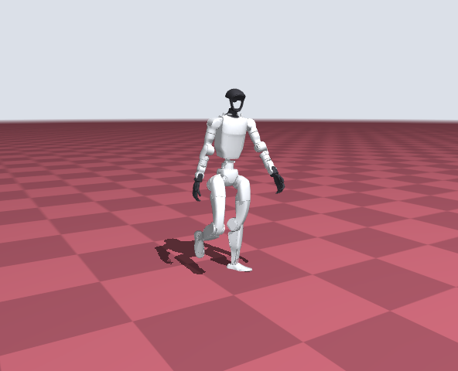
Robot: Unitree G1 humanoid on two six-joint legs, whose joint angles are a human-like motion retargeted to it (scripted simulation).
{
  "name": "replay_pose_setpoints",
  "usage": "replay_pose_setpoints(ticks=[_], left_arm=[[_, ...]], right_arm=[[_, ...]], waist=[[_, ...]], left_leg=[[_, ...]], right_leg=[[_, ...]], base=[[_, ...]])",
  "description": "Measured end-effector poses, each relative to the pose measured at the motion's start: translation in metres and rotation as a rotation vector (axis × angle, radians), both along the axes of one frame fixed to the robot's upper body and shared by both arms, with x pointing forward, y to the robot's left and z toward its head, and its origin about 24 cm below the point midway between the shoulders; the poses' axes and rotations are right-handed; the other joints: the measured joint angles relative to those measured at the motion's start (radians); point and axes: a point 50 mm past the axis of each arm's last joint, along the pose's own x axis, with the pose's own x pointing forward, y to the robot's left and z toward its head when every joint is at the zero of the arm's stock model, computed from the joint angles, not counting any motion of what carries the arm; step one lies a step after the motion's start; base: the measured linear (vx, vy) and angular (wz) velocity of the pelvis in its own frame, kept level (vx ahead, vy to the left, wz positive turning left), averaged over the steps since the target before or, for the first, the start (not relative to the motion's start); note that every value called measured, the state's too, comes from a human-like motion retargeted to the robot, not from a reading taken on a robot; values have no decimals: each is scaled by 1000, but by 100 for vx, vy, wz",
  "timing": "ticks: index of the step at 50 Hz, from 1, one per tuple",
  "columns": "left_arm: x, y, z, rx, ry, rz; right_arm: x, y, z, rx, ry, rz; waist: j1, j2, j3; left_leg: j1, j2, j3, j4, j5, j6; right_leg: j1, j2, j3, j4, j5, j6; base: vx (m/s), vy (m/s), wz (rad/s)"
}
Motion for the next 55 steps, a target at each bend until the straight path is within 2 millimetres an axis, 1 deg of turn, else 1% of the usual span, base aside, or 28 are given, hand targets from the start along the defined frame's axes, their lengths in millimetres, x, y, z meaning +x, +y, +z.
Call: replay_pose_setpoints(ticks=[2, 4, 6, 8, 10, 12, 15, 18, 20, 22, 23, 25, 27, 28, 30, 32, 33, 34, 35, 37, 39, 42, 45, 47, 50, 52, 53, 55], left_arm=[[56, -4, 53, 57, -190, -73], [97, -10, 110, 75, -382, -84], [125, -15, 166, 89, -571, -80], [141, -21, 213, 137, -713, -106], [149, -27, 247, 188, -805, -151], [153, -34, 269, 223, -854, -205], [156, -46, 278, 239, -869, -282], [153, -59, 257, 201, -844, -334], [146, -70, 227, 152, -811, -354], [135, -82, 191, 80, -762, -340], [130, -87, 175, 47, -734, -314], [109, -94, 126, 59, -572, -375], [72, -95, 64, 74, -343, -476], [47, -90, 34, 87, -220, -511], [-25, -64, -28, 81, 132, -554], [-102, -35, -66, -14, 406, -414], [-136, -20, -76, -24, 447, -240], [-169, -8, -83, -55, 520, -134], [-203, 2, -86, -102, 603, -60], [-255, 18, -87, -147, 653, 104], [-295, 28, -82, -186, 686, 160], [-346, 35, -72, -213, 771, 123], [-387, 34, -61, -238, 898, 89], [-403, 29, -57, -265, 959, 117], [-410, 18, -59, -301, 973, 201], [-397, 9, -67, -314, 935, 266], [-385, 7, -72, -309, 907, 301], [-355, 3, -82, -266, 823, 375]], right_arm=[[-60, 3, 3, 84, 148, -28], [-104, 3, 11, 127, 257, -47], [-134, 4, 19, 149, 314, -70], [-157, 6, 26, 148, 337, -126], [-176, 11, 33, 162, 365, -166], [-185, 20, 35, 198, 387, -176], [-180, 31, 31, 246, 381, -164], [-151, 34, 19, 232, 291, -146], [-122, 28, 11, 171, 196, -143], [-91, 22, 4, 109, 132, -127], [-73, 22, 1, 88, 123, -99], [-40, 25, -3, 90, 123, 9], [1, 23, -3, 68, 58, 101], [29, 19, -1, 41, -10, 125], [85, 10, 10, 4, -126, 188], [149, -10, 34, -102, -277, 196], [182, -27, 55, -215, -398, 121], [213, -35, 75, -242, -510, 69], [243, -38, 97, -223, -620, 36], [293, -47, 148, -248, -849, -63], [331, -50, 201, -261, -1046, -100], [365, -49, 269, -315, -1265, -51], [383, -45, 318, -400, -1367, 68], [388, -42, 335, -423, -1389, 102], [389, -39, 339, -392, -1411, 41], [387, -37, 326, -339, -1404, -31], [385, -34, 316, -308, -1396, -65], [378, -28, 290, -263, -1389, -133]], waist=[[-50, 17, -9], [-99, 37, -10], [-148, 58, 2], [-198, 74, 10], [-225, 76, 8], [-230, 68, -2], [-217, 55, -28], [-195, 53, -62], [-180, 71, -89], [-184, 43, -61], [-181, 3, -8], [-104, -52, 19], [23, -69, 31], [88, -76, 57], [164, -103, 81], [158, -126, 23], [144, -113, 1], [146, -127, -20], [157, -154, -39], [185, -175, -53], [235, -185, -60], [329, -195, -57], [368, -195, -53], [359, -192, -52], [338, -188, -62], [322, -190, -65], [315, -199, -54], [306, -198, -35]], left_leg=[[5, 9, -55, 4, -4, 0], [16, 18, -108, 8, -18, 28], [46, 31, -158, 0, -34, 66], [75, 47, -203, 0, -52, 87], [106, 57, -233, 0, -67, 97], [131, 56, -252, 0, -78, 101], [155, 49, -272, 0, -95, 106], [166, 43, -301, 0, -110, 108], [163, 51, -326, 4, -115, 95], [211, 20, -393, 29, -138, 95], [276, -11, -433, 38, -153, 103], [323, -63, -470, 53, -170, 119], [317, -90, -458, 114, -145, 145], [316, -102, -435, 172, -121, 161], [214, -112, -352, 451, -133, 149], [-138, -42, -264, 1026, -242, 139], [-302, 26, -230, 1307, -270, 129], [-406, 40, -207, 1463, -330, 166], [-481, 26, -189, 1556, -407, 226], [-619, 51, -138, 1772, -463, 258], [-726, 108, -87, 1929, -495, 272], [-804, 221, 5, 2049, -531, 297], [-823, 296, 75, 2028, -542, 332], [-801, 302, 105, 1927, -538, 335], [-713, 281, 164, 1655, -525, 306], [-583, 234, 261, 1354, -500, 279], [-483, 181, 336, 1153, -474, 261], [-266, 37, 505, 666, -362, 223]], right_leg=[[-113, -24, -15, 184, -101, -4], [-246, -37, -6, 342, -129, -4], [-343, -30, 4, 436, -165, 1], [-409, -27, 6, 473, -207, 1], [-459, -25, 13, 460, -234, -10], [-490, -29, 21, 390, -255, -29], [-493, -32, 22, 185, -278, -60], [-409, 2, 25, -196, -251, -44], [-286, 45, 30, -593, -198, -17], [-28, 25, 35, -1086, -109, 23], [143, -6, 32, -1325, -29, 51], [284, -49, 46, -1554, 137, 107], [317, -65, 58, -1581, 200, 126], [346, -73, 67, -1580, 201, 124], [389, -105, 122, -1567, 170, 71], [343, -138, 46, -1560, 163, 76], [334, -141, 6, -1549, 134, 76], [319, -157, -9, -1545, 124, 75], [300, -178, -12, -1545, 124, 74], [309, -194, -29, -1559, 103, 74], [321, -181, -37, -1585, 96, 69], [328, -154, -23, -1587, 79, 60], [352, -129, -43, -1580, 57, 48], [385, -114, -82, -1577, 42, 50], [421, -92, -139, -1552, 12, 62], [443, -91, -179, -1526, -7, 74], [462, -105, -199, -1508, -15, 85], [500, -119, -231, -1469, -31, 108]], base=[[47, 7, 139], [47, 5, 113], [50, 2, 112], [50, -4, 119], [49, -8, 83], [47, -11, 54], [45, -12, 38], [45, -12, 50], [48, -14, 89], [63, -17, 167], [68, -24, 152], [61, -31, 50], [47, -30, -62], [42, -29, -78], [36, -30, -27], [28, -19, 120], [29, -11, 148], [26, -13, 116], [25, -16, 66], [32, -13, 36], [36, -13, -7], [34, -11, -34], [33, -6, 23], [36, -2, 77], [39, 1, 79], [42, 8, 82], [46, 14, 84], [49, 20, 85]])
